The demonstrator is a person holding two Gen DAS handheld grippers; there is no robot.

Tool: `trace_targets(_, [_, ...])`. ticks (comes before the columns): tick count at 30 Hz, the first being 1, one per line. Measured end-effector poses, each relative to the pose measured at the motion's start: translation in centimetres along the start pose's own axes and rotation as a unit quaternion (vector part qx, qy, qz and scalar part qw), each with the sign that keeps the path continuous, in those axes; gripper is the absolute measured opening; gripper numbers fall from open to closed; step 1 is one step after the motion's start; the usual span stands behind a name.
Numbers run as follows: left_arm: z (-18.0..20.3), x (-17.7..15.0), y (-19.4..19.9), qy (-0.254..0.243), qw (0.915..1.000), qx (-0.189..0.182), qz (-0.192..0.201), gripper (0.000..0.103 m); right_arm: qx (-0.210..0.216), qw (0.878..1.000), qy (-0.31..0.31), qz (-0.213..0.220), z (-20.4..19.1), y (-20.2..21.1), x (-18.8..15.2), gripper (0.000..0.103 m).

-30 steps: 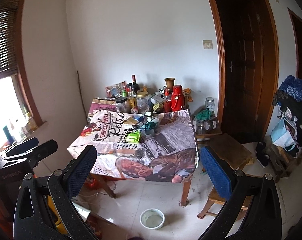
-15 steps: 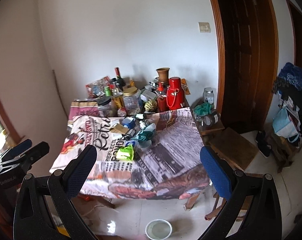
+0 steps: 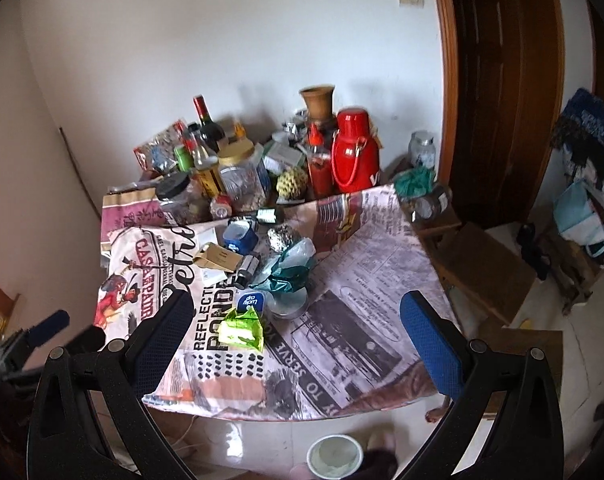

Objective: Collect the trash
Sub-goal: 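Grasp the green snack wrapper with the left gripper while the right gripper grasps the plastic bag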

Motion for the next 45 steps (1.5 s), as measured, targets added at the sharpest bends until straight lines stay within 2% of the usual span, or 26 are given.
trace_targets(5, [0.3,-0.8,-4.5,0.016,0.9991,0.002,-0.038,0.082,0.021,0.998,-0.003,-0.052,1.4,-5.8,0.7,0.103])
trace_targets(10, [0.9,-1.8,-9.9,0.036,0.9947,0.036,-0.090,0.081,0.043,0.993,0.001,-0.112,2.8,-11.7,1.3,0.102])
trace_targets(13, [1.5,-2.3,-13.0,0.053,0.9900,0.049,-0.121,0.081,0.057,0.987,0.011,-0.147,3.8,-15.1,1.4,0.102])
trace_targets(17, [2.2,-4.1,-17.1,0.067,0.9808,0.070,-0.169,0.081,0.071,0.980,0.026,-0.183,4.1,-19.3,0.9,0.102])
trace_targets(20, [2.1,-5.8,-19.5,0.084,0.9719,0.086,-0.202,0.081,0.096,0.970,0.018,-0.220,4.1,-22.4,0.0,0.102])
trace_targets(25, [2.2,-7.7,-21.8,0.098,0.9630,0.104,-0.229,0.081,0.131,0.954,0.000,-0.269,3.7,-26.6,-1.6,0.102])
trace_targets(28, [2.0,-8.7,-23.0,0.112,0.9573,0.114,-0.241,0.081,0.146,0.945,0.000,-0.294,3.2,-28.6,-2.7,0.098])
trace_targets(30, [2.0,-9.1,-23.5,0.117,0.9550,0.111,-0.248,0.081,0.148,0.942,0.004,-0.301,2.9,-29.5,-3.3,0.096])
trace_targets(32, [2.0,-9.5,-24.1,0.116,0.9532,0.108,-0.258,0.081,0.150,0.941,0.007,-0.304,2.7,-30.2,-3.7,0.089])
trace_targets(35, [1.9,-9.7,-24.6,0.106,0.9532,0.109,-0.262,0.080,0.162,0.937,0.002,-0.309,2.7,-30.7,-4.1,0.084])
trace_targets(36, [1.9,-9.8,-24.8,0.102,0.9530,0.110,-0.263,0.075,0.164,0.937,0.001,-0.308,2.7,-30.6,-4.0,0.083])
trace_targets(38, [2.0,-9.9,-25.3,0.098,0.9516,0.110,-0.270,0.066,0.167,0.939,0.008,-0.300,2.6,-30.5,-3.9,0.068])
trace_targets(42, [1.8,-10.3,-25.8,0.102,0.9491,0.106,-0.279,0.038,0.169,0.941,0.032,-0.292,2.1,-30.0,-3.9,0.047])
trace_targets(43, [1.5,-10.5,-25.9,0.103,0.9486,0.105,-0.280,0.034,0.166,0.942,0.038,-0.288,1.8,-29.8,-3.8,0.040])
trace_targets(45, [1.3,-10.5,-25.4,0.102,0.9498,0.103,-0.277,0.030,0.166,0.944,0.038,-0.282,1.8,-29.4,-3.6,0.036])
Point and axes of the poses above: each gripper's, at about its wrist camera, not at the fingertips, and y roughly against the way its jaws point, z to its right, x to its top, the point moved 2 cm from there along -y, roughly the way its jaws point, and after that the axes turned 12 degrees about z, right-handed, at the moved point
